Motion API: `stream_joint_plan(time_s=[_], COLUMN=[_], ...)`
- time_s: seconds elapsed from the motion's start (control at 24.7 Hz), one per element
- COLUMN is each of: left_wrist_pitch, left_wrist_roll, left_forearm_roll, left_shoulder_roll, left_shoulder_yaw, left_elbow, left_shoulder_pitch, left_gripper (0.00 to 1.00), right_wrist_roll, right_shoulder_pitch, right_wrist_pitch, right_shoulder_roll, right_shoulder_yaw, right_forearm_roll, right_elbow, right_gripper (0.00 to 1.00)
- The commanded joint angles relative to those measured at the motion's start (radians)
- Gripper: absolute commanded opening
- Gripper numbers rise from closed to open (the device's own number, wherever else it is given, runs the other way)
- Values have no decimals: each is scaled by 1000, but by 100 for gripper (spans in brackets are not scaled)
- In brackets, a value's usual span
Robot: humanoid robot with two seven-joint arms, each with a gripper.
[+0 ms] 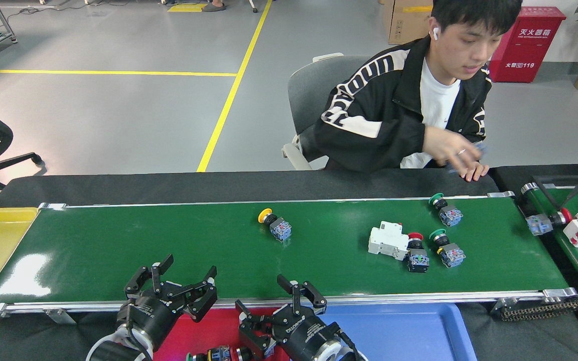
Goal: Pick switch part from conveyor to tray
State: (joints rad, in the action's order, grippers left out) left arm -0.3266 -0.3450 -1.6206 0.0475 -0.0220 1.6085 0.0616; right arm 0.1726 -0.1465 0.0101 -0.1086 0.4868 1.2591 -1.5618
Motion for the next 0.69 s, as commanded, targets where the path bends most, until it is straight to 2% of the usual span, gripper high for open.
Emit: stream_joint_plan(time_s=[0.0, 0.04, 0.16, 0.28, 0.37, 0.45, 0.53, 0.65], left_wrist_pitch=[69, 96, 175, 235, 261, 278, 281, 282], left_wrist_roll=[0, 0, 0, 0, 3, 11, 15, 61], left_forearm_roll=[-33, -44, -47, -47, -47, -47, -41, -39], left_shoulder_roll=[34, 40, 41, 43, 52, 63, 64, 64], left_shoulder_yaw=[39, 60, 129, 166, 180, 180, 180, 180], left_elbow=[-39, -74, -150, -193, -229, -279, -352, -458], left_shoulder_pitch=[60, 87, 142, 175, 201, 238, 294, 382], left_gripper=[100, 100, 100, 100, 100, 100, 100, 100], right_wrist_roll=[-4, -5, -10, -36, -73, -110, -107, -91], right_shoulder_pitch=[-27, -28, -15, 74, 147, 186, 191, 165], right_wrist_pitch=[120, 180, 294, 321, 320, 318, 320, 321], right_shoulder_roll=[0, 12, 99, 145, 155, 155, 153, 116], right_shoulder_yaw=[-74, -108, -159, -162, -162, -160, -157, -143], right_forearm_roll=[5, 5, 5, 5, 6, 23, 60, 72], right_elbow=[-23, -27, -57, -127, -184, -193, -181, -109], right_gripper=[100, 100, 100, 100, 100, 100, 100, 100])
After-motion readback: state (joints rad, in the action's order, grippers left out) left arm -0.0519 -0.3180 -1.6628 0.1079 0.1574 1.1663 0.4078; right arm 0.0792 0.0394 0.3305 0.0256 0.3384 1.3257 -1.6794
